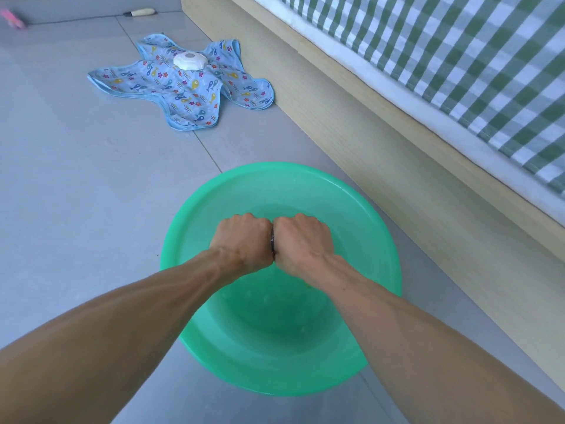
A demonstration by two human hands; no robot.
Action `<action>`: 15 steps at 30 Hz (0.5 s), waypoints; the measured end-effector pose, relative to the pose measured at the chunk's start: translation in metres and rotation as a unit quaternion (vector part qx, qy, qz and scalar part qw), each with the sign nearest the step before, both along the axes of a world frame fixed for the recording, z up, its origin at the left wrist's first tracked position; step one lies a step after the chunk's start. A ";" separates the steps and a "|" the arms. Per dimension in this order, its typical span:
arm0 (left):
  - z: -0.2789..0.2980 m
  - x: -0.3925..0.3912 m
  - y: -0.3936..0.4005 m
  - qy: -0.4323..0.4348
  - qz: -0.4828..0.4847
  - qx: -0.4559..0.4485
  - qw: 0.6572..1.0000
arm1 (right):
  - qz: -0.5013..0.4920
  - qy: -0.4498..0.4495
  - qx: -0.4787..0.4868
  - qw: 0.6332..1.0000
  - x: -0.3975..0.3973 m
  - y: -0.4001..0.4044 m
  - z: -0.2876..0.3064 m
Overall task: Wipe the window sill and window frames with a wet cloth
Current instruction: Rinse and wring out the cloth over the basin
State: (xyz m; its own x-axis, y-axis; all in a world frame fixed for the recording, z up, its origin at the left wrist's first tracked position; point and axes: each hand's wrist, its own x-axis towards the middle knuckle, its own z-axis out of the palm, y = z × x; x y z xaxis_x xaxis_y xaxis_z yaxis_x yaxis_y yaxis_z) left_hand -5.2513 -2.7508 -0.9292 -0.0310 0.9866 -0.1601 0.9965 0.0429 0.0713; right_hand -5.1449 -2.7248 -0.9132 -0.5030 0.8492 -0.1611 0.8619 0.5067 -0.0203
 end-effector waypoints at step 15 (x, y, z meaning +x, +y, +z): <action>-0.013 -0.002 0.003 -0.032 -0.003 0.092 0.995 | -0.131 0.093 -0.061 0.985 -0.004 0.001 -0.007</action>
State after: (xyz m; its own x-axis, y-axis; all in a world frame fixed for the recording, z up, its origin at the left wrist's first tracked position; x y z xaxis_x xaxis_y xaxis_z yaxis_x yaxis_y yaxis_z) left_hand -5.2533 -2.7477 -0.9427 -0.0202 0.9996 0.0219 0.9900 0.0169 0.1403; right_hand -5.1493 -2.7236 -0.9201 -0.2999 0.9337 -0.1958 0.9382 0.2515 -0.2380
